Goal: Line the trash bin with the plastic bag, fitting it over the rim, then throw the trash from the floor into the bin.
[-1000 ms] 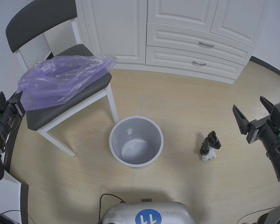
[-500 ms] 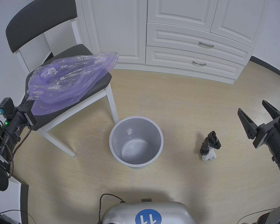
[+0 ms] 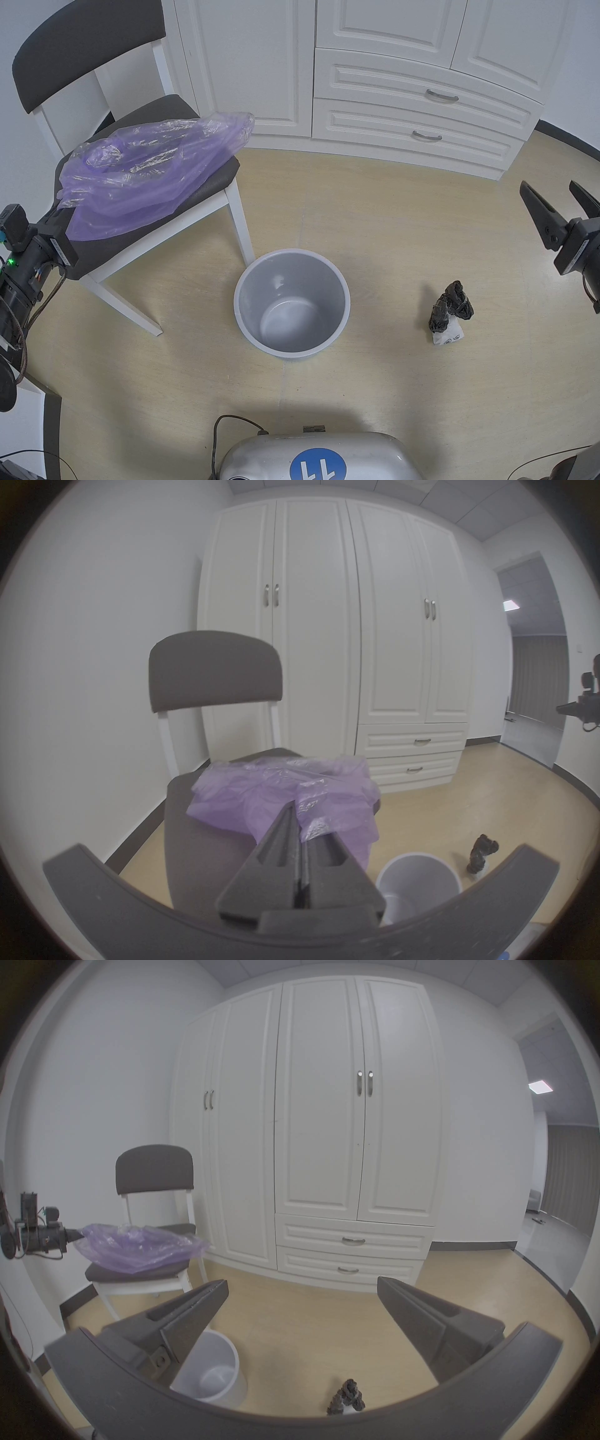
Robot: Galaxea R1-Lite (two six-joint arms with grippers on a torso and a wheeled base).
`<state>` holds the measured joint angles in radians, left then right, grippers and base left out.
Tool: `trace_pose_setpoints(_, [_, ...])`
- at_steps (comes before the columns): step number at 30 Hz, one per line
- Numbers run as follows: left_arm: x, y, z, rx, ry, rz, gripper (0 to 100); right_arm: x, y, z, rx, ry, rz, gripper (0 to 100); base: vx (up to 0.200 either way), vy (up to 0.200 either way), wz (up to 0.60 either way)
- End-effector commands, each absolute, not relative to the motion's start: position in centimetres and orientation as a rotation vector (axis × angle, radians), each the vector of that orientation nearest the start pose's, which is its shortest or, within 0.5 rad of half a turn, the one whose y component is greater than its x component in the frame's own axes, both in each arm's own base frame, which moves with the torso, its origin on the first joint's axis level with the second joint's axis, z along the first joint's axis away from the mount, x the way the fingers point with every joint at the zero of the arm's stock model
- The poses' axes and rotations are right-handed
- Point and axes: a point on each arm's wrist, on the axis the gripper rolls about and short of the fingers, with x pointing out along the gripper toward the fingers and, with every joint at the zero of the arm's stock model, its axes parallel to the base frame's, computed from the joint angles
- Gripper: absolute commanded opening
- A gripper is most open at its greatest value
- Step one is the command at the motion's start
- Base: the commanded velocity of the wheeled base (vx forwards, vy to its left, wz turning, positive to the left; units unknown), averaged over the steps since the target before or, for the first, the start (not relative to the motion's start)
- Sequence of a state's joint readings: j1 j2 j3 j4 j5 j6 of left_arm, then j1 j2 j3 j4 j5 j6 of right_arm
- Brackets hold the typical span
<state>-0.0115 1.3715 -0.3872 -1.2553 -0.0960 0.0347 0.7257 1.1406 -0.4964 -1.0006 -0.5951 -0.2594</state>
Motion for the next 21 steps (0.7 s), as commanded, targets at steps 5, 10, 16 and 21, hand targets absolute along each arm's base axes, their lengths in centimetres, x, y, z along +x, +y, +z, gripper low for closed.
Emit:
trace_pose_setpoints(5, [17.2,-4.6,24.1,0.073,-0.393,-0.253,0,12.0,10.8,26.6,0.087,-0.285,0.195,100,0.0,0.0,0.0])
trace_pose_setpoints(10, [17.3,-5.4,24.1,0.065,-0.391,-0.297,0,12.2,12.2,25.9,0.12,-0.245,0.249,100,0.0,0.0,0.0])
trace_pose_setpoints(16, [16.9,-5.4,24.5,0.051,-0.412,-0.305,0,12.9,14.1,24.6,0.143,-0.178,0.297,100,0.0,0.0,0.0])
trace_pose_setpoints(21, [16.0,-5.9,24.6,0.042,-0.424,-0.351,0,13.5,15.1,23.4,0.137,-0.131,0.308,100,0.0,0.0,0.0])
